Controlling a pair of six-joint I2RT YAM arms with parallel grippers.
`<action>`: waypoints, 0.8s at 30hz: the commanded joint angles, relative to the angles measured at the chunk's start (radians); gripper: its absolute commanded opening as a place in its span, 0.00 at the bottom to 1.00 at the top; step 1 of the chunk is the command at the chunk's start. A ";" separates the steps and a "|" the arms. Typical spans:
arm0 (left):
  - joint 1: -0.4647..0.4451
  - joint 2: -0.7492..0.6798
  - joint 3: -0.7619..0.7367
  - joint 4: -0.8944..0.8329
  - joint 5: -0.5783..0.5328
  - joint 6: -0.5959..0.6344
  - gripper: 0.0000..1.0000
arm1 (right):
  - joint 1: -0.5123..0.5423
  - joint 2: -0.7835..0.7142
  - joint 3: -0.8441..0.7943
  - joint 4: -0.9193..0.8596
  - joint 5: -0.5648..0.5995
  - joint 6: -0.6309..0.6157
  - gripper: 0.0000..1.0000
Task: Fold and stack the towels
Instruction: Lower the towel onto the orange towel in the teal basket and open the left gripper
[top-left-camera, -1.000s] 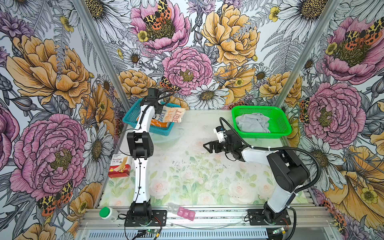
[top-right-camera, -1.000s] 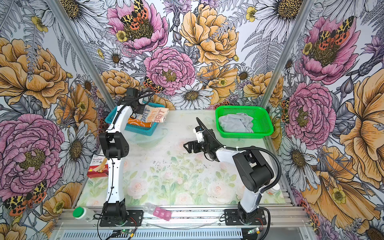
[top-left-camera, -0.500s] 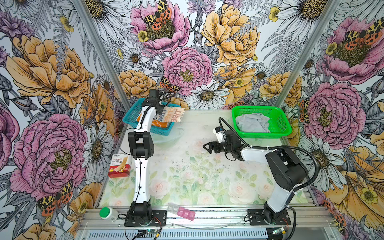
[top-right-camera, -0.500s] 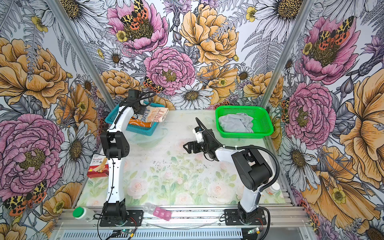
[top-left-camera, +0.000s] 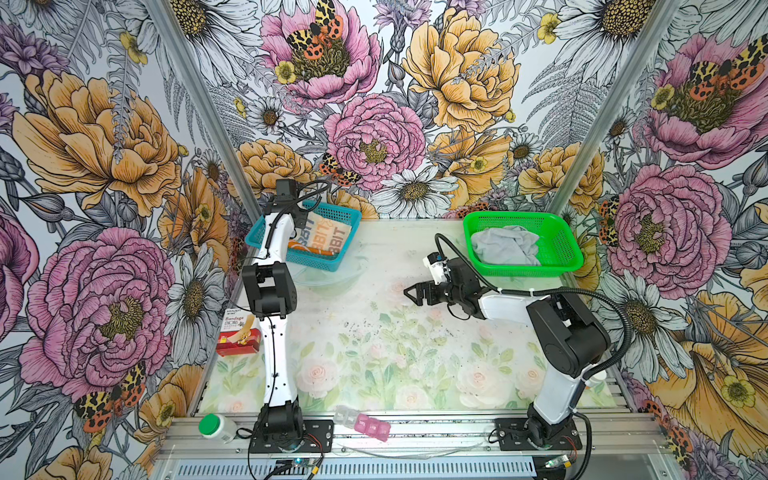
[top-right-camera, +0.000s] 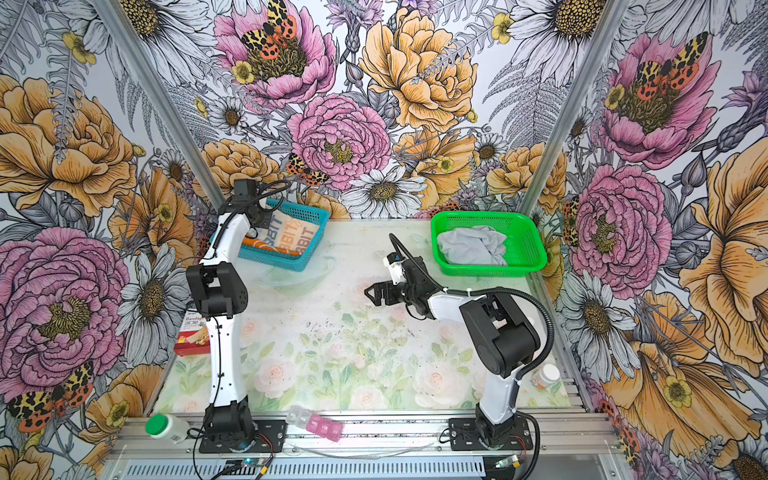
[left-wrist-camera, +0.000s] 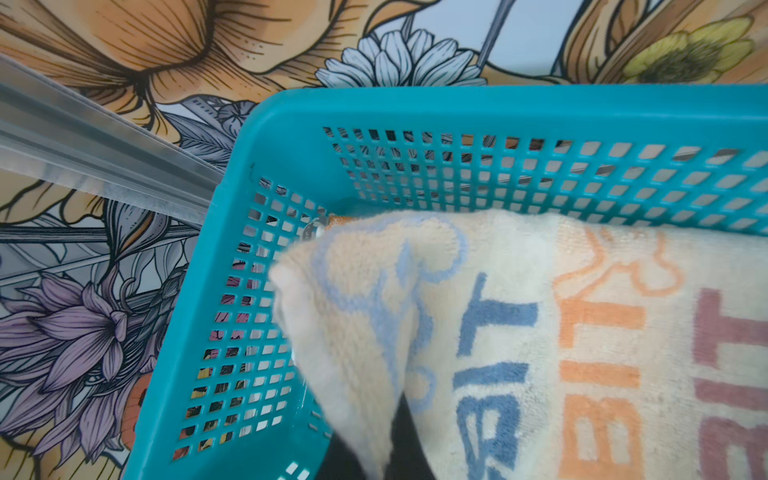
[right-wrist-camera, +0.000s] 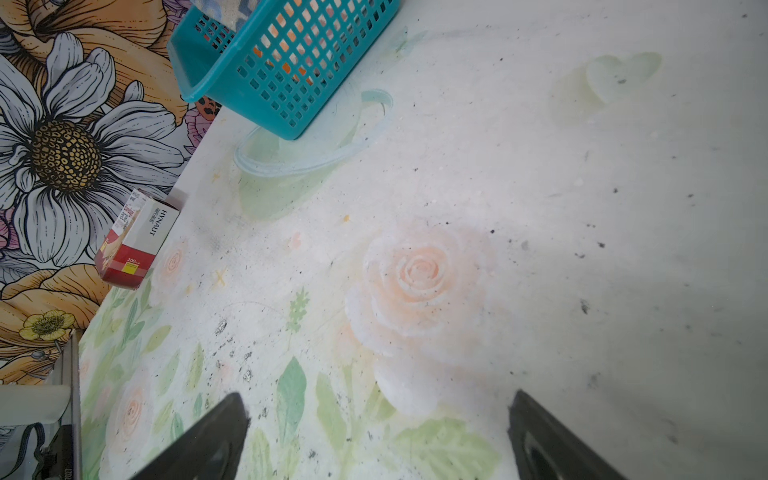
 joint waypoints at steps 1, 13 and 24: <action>0.007 -0.003 0.006 0.053 0.034 -0.029 0.00 | 0.007 0.031 0.035 -0.003 -0.024 0.008 0.99; 0.022 0.023 -0.004 0.100 -0.013 -0.063 0.44 | 0.015 0.078 0.073 -0.026 -0.049 0.012 0.99; 0.004 -0.143 -0.211 0.265 -0.028 -0.137 0.99 | 0.024 0.097 0.100 -0.068 -0.064 -0.007 0.99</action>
